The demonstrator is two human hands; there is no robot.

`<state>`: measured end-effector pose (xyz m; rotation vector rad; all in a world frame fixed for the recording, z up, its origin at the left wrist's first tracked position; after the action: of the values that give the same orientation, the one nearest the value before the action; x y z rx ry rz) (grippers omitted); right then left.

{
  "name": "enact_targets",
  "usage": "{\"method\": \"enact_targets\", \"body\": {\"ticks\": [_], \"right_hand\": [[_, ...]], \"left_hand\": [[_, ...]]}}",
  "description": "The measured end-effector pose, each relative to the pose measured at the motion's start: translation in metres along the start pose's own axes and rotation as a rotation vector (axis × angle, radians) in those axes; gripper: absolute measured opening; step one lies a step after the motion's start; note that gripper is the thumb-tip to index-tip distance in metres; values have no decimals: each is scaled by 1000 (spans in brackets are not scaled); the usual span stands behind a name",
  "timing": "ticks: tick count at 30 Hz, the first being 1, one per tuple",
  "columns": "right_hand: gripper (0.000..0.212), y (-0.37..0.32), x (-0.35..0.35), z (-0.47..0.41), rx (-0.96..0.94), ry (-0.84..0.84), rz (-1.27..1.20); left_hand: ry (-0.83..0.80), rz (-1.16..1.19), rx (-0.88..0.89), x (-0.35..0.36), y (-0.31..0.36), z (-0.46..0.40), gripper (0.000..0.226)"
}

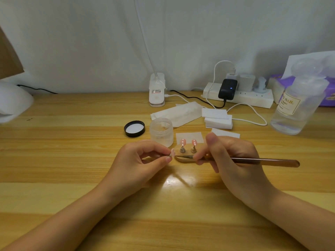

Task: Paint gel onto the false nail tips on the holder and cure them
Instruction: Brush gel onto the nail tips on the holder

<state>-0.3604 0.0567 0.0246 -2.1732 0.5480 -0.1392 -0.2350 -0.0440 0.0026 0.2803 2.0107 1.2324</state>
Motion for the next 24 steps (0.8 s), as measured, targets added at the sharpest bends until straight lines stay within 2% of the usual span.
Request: {"method": "enact_targets", "body": {"ticks": [6, 13, 16, 20, 24], "right_hand": [[33, 1, 3, -2, 5, -30, 62], [44, 1, 5, 1, 3, -74, 24], [44, -1, 2, 0, -6, -38, 1], [37, -2, -1, -2, -27, 1, 64], [32, -3, 3, -2, -59, -49, 81]], "left_hand": [[2, 0, 3, -1, -3, 0, 12], [5, 12, -2, -1, -5, -1, 12], [19, 51, -12, -1, -4, -1, 11], [17, 76, -5, 0, -3, 0, 12], [22, 50, -5, -1, -4, -1, 14]]}}
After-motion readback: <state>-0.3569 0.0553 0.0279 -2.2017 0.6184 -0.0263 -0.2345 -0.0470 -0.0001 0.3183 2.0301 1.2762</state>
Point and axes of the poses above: each hand's wrist, its own z-axis away from the middle knuckle, its own x-axis out of the palm, y = z × x, the point moved 7 cm from there along -z, towards the middle knuckle, and after that the axes turned 7 degrees about -z, right-handed, at the moved point
